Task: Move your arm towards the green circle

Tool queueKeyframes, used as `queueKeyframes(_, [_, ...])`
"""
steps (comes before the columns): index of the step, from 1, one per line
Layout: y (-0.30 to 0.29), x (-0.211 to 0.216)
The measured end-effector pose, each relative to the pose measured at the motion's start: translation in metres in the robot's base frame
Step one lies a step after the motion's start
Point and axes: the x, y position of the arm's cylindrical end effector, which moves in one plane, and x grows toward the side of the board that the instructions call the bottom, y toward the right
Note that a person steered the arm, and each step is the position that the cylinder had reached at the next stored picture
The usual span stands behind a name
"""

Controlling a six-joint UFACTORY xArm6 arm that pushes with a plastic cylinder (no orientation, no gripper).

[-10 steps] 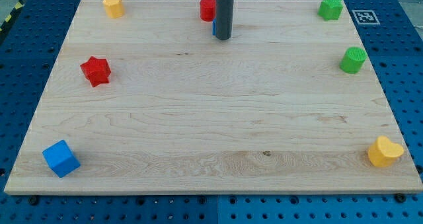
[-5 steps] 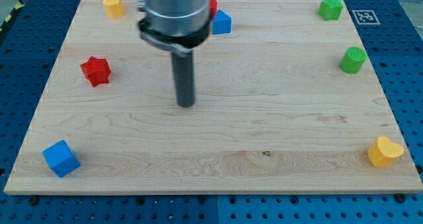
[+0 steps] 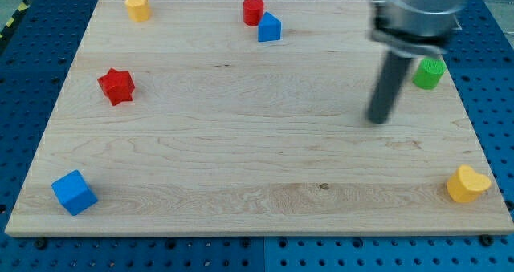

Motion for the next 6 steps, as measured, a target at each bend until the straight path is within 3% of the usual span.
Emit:
queueKeyframes(1, [0.095,-0.006])
queueKeyframes(6, [0.087,-0.073])
